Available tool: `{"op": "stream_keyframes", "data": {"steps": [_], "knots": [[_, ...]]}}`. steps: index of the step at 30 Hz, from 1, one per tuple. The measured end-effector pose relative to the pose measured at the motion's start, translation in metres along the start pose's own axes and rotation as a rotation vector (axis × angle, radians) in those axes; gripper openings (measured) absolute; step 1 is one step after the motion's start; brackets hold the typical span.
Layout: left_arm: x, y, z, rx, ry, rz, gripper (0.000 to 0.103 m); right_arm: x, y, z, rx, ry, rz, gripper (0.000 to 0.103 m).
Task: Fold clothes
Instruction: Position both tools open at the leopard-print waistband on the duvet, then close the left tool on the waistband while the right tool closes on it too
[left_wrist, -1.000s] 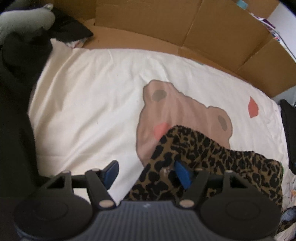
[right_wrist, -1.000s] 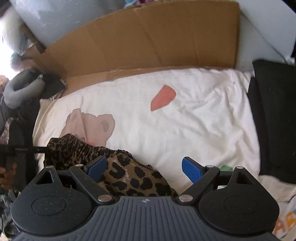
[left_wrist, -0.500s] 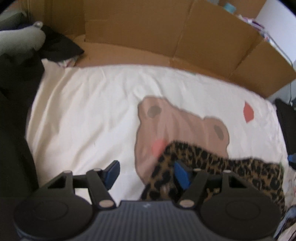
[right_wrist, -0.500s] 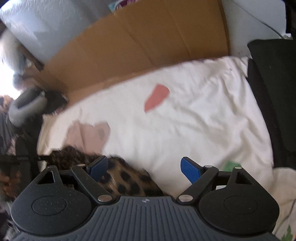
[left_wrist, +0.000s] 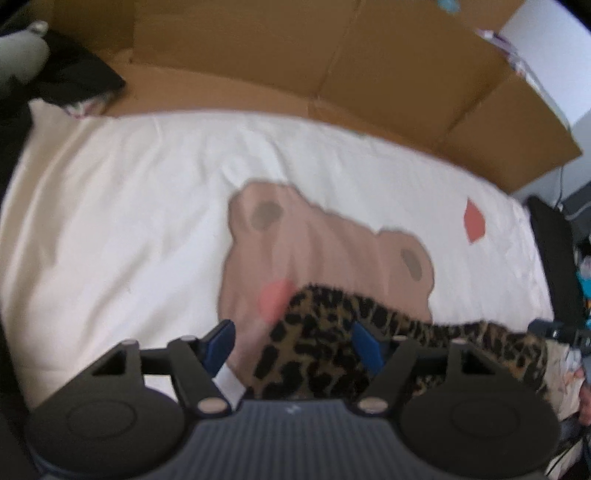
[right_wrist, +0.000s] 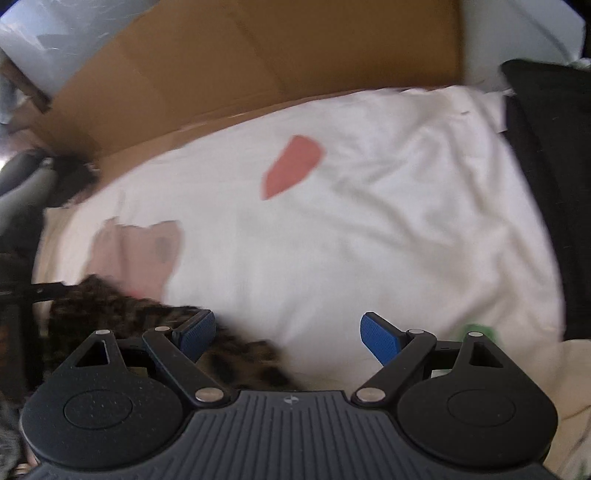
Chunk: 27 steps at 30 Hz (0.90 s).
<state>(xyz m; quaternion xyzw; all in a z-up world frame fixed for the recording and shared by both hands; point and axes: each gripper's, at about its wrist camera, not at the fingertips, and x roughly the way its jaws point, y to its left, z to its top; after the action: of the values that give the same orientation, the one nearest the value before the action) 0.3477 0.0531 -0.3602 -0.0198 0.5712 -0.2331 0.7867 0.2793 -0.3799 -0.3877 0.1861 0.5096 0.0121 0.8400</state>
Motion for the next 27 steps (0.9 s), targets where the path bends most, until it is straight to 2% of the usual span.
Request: {"op": "stream_keyframes", "data": {"steps": [2,4,9,13,17,21,27], "knots": [[0.006,-0.001,-0.005,0.005,0.02,-0.009,0.059,0.001,-0.005,0.0,0.001,0.006,-0.02,0.089],[0.006,-0.001,-0.009,0.01,0.033,-0.015,0.031,0.003,-0.009,0.001,0.011,0.018,-0.02,0.089],[-0.008,-0.001,-0.023,0.019,0.037,-0.011,0.013,0.004,0.008,-0.012,-0.018,0.066,0.072,0.089],[-0.022,0.005,-0.039,0.01,0.04,-0.007,0.01,0.0,0.023,-0.033,-0.038,0.088,0.099,0.089],[-0.03,0.015,-0.053,-0.018,0.05,0.008,0.009,0.001,0.035,-0.058,-0.103,0.109,0.087,0.09],[-0.027,0.023,-0.064,-0.042,0.074,0.02,0.009,0.01,0.041,-0.076,-0.116,0.149,0.074,0.09],[-0.022,0.024,-0.071,-0.028,0.08,0.02,0.009,0.01,0.048,-0.074,-0.167,0.175,0.074,0.09]]}}
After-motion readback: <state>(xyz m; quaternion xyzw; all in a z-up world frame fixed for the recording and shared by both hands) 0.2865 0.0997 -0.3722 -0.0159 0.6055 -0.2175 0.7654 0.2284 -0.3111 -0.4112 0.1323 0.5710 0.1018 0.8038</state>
